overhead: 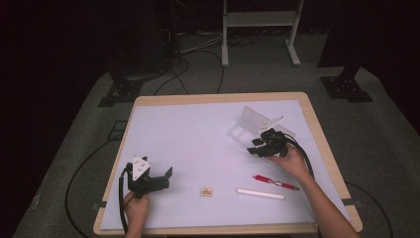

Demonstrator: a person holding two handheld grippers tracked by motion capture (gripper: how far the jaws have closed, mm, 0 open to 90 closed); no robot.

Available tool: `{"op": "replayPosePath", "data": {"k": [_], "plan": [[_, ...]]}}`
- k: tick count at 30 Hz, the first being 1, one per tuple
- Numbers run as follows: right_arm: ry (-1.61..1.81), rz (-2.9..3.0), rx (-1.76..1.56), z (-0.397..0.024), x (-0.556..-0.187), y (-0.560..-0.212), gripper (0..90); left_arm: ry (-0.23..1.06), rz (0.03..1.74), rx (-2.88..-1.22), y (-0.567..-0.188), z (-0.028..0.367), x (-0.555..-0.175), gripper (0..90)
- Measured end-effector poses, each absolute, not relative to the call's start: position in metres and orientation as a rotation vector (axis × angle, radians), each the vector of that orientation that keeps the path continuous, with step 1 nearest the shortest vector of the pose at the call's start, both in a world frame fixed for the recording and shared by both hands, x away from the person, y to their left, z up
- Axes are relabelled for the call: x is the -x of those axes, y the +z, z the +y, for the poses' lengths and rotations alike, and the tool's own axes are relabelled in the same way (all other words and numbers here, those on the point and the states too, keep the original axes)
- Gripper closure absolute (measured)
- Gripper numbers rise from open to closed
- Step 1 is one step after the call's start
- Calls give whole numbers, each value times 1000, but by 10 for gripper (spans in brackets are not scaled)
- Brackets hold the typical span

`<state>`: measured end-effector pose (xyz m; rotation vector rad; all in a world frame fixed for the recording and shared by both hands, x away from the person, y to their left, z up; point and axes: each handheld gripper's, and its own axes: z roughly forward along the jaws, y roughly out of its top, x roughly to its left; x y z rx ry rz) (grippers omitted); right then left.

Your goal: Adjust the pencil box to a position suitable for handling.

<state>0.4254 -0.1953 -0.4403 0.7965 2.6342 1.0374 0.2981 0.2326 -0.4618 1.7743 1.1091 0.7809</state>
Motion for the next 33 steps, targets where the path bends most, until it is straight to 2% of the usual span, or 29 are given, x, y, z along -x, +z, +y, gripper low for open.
{"op": "replayPosePath", "data": {"k": [24, 33], "plan": [[856, 2682, -777, -185, -433, -453, 829, 779, 1111, -1770, -462, 233, -298, 0], [852, 2694, -780, -186, -433, -455, 850, 779, 1112, -1772, -462, 232, -298, 0]]}}
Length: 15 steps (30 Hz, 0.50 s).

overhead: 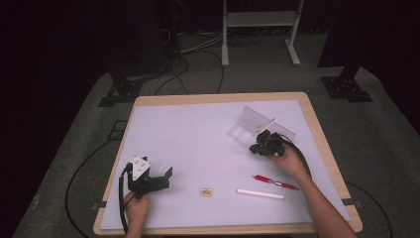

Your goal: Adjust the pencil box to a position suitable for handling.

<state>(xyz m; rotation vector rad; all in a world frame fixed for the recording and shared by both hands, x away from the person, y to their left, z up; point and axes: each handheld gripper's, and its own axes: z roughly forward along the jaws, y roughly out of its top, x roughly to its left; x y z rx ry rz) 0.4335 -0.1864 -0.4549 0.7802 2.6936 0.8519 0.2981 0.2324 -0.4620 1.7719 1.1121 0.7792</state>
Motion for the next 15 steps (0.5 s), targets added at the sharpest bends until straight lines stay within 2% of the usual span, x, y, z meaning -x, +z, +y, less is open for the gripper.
{"op": "replayPosePath", "data": {"k": [15], "plan": [[834, 2687, -747, -188, -432, -453, 865, 777, 1115, -1767, -462, 233, -298, 0]]}}
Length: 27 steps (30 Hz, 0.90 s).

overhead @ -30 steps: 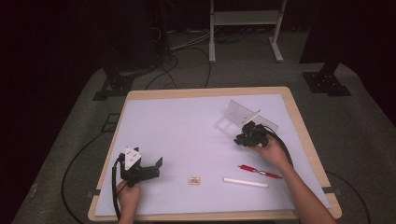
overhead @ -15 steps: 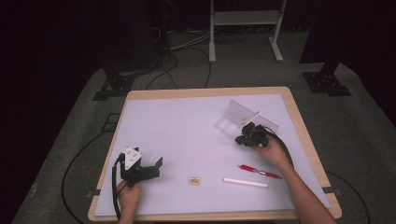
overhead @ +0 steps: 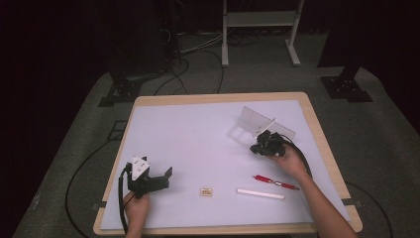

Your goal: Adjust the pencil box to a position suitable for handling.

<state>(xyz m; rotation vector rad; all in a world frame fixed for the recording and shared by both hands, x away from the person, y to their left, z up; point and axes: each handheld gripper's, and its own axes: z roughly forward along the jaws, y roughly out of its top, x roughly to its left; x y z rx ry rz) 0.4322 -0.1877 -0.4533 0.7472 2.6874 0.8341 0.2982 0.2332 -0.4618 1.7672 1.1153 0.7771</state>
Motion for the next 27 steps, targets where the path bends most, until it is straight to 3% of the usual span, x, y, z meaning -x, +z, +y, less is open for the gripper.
{"op": "replayPosePath", "data": {"k": [27], "plan": [[922, 2663, -595, -184, -419, -423, 864, 775, 1119, -1769, -462, 233, -298, 0]]}}
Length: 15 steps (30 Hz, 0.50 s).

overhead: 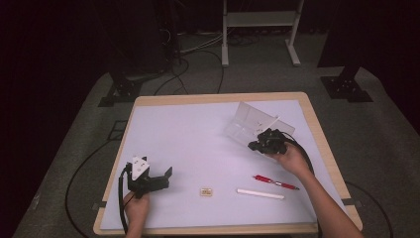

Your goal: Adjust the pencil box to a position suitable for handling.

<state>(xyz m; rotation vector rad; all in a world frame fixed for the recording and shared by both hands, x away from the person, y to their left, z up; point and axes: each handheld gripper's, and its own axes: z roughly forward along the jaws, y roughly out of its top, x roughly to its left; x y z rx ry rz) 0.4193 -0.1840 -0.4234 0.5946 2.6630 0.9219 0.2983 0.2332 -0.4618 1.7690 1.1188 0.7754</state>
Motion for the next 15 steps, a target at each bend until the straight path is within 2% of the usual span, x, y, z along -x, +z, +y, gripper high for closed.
{"op": "replayPosePath", "data": {"k": [15], "plan": [[975, 2718, -408, -154, -408, -409, 862, 772, 1121, -1768, -462, 233, -298, 0]]}}
